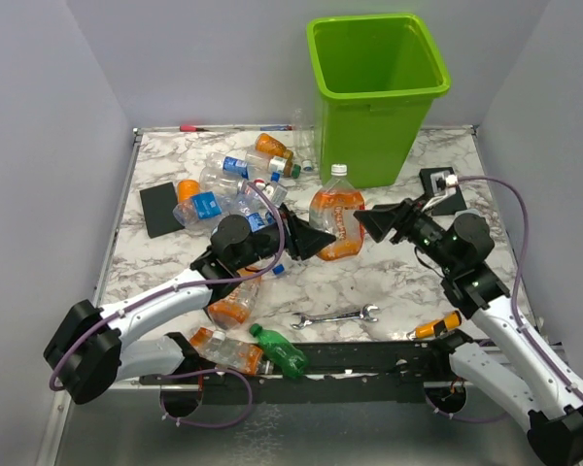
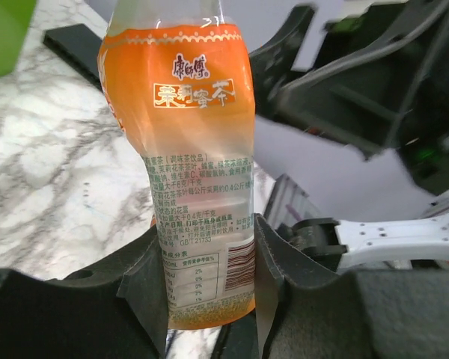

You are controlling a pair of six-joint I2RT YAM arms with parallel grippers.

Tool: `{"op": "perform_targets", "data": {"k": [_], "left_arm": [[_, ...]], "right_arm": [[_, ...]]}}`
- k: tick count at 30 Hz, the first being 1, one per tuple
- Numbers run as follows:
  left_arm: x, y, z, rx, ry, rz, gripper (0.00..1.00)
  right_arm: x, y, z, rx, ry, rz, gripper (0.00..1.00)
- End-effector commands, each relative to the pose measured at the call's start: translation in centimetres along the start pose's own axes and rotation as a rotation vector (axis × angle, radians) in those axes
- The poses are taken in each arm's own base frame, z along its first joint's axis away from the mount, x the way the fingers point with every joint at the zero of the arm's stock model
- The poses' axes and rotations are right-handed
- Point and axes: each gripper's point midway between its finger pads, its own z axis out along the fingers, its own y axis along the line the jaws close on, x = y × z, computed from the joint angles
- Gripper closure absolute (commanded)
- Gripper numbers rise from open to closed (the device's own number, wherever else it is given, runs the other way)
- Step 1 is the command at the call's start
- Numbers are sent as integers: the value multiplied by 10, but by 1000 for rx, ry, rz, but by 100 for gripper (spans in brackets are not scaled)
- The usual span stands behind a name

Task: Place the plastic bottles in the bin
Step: Pick up the plastic bottle at the center of the board.

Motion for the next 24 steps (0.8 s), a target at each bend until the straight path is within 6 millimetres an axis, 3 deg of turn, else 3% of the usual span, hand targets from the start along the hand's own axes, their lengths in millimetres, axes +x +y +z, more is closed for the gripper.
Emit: {"op": "perform_targets", "data": {"k": [1, 8, 14, 20, 24], "left_arm": [[-34, 1, -8, -79, -57, 227, 79], [-47, 33, -39, -261, -54, 616, 84], [-36, 57, -62, -400, -52, 865, 90], [-29, 56, -68, -395, -83, 842, 95], [-30, 53, -71, -397, -100, 838, 97]], "right_arm": [[-33, 30, -12, -16, 30, -110, 17], [-80, 76, -12, -98, 63, -204, 17], [-105, 85, 21, -60, 143, -191, 17], [-83, 98, 66, 34, 210, -283, 18], [-68, 96, 81, 71, 229, -281, 19]]}}
